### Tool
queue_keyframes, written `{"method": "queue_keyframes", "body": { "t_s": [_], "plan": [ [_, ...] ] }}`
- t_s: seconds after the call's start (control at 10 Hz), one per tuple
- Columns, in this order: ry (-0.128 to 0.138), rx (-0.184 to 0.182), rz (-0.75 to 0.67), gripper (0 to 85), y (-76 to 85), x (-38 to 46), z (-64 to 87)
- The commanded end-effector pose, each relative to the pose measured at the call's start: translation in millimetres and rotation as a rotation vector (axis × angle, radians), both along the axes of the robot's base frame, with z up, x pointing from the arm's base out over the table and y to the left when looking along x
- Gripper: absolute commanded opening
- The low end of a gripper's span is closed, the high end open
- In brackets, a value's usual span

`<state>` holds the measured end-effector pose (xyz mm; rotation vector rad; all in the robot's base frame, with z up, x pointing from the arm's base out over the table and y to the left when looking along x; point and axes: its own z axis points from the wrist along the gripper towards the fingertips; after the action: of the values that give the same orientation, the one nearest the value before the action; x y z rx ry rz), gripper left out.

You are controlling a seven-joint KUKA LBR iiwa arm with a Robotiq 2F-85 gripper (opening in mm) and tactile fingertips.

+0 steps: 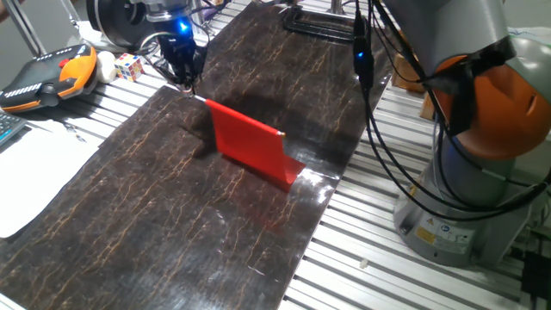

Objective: Wave the flag

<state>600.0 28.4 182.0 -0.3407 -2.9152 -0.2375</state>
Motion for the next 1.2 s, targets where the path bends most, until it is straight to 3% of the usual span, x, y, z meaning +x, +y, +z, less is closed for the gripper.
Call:
{"method": "queue_keyframes", "body": {
  "t_s": [0.0,0.2,0.4,0.6,0.7,0.9,1.1],
  "plan": [
    [0.008,-0.011,0.012,0.7,0.3,0.0,-0.9],
    [0.002,-0.083,0.055,0.7,0.3,0.0,-0.9],
    [-0.007,-0.109,0.057,0.7,1.3,-0.4,-0.7],
    [0.008,-0.108,0.084,0.7,-1.5,1.1,-1.3],
    [0.002,-0.112,0.088,0.7,-1.5,1.1,-1.3],
    [0.003,-0.148,0.118,0.7,-1.5,1.1,-1.3],
    [-0.015,-0.192,0.135,0.7,-1.5,1.1,-1.3]
  ]
}}
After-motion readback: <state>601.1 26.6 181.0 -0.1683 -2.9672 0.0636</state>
